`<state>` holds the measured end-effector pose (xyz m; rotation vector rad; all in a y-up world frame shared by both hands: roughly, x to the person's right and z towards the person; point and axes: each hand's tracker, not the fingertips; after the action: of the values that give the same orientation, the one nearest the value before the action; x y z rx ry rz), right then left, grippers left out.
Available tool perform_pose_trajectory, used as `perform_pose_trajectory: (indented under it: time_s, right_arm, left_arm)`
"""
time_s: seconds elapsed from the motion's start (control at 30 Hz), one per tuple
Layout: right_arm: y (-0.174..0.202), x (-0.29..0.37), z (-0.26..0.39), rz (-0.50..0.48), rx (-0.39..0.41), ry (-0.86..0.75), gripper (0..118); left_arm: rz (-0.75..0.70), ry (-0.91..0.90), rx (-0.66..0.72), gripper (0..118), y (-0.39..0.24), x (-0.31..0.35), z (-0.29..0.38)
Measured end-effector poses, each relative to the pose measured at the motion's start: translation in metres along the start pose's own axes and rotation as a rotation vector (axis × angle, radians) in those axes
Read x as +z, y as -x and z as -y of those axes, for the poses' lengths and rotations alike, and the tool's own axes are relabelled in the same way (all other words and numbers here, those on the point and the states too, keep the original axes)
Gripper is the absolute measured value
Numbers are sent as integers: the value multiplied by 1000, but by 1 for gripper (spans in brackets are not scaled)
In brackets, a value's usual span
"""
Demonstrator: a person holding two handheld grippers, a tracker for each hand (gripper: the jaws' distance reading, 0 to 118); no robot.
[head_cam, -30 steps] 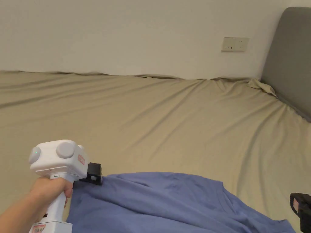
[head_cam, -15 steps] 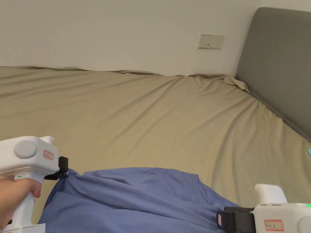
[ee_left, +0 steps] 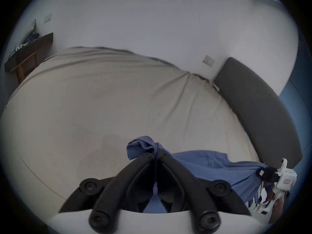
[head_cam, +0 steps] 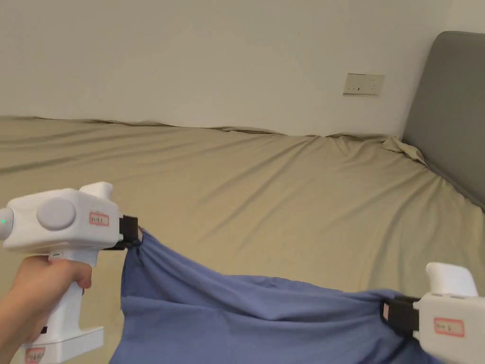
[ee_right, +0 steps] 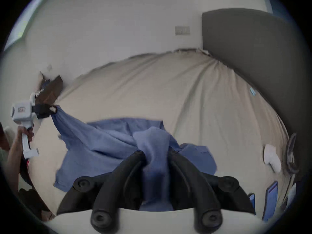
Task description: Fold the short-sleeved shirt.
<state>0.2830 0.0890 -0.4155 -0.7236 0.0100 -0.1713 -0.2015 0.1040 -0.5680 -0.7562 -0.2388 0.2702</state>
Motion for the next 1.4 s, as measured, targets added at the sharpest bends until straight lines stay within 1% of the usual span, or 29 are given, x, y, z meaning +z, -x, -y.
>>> perform_pose_trajectory:
  time_s: [0.1, 0.2, 0.43, 0.63, 0.87, 1.07, 1.27, 1.37, 1.4]
  right_arm:
    - [8, 13, -33, -28, 24, -77, 19]
    - [18, 27, -66, -50, 55, -157, 19]
    - [39, 46, -137, -76, 160, -309, 19]
    - [58, 48, -190, -101, 186, -390, 19]
    - [83, 39, -235, -116, 202, -441, 19]
    - [95, 20, -247, -125, 193, -454, 19]
    - [93, -9, -227, -144, 196, -389, 19]
    - [85, -20, -210, -153, 167, -350, 19]
    - [81, -24, -202, -156, 144, -341, 19]
  left_arm:
    - [11, -98, -31, 0, -6, 32, -19]
    - [28, -176, -26, 0, -10, 61, -42]
    - [9, -319, -68, 0, -17, 120, -93]
    - [-32, -392, -79, 0, -15, 152, -130]
    - [-91, -451, -92, 0, -15, 163, -163]
    - [-102, -477, -66, 0, -6, 162, -180]
    - [-119, -440, -71, 0, 11, 143, -165]
    - [-123, -397, -57, 0, 20, 135, -147]
    - [-125, -388, -54, 0, 24, 132, -139]
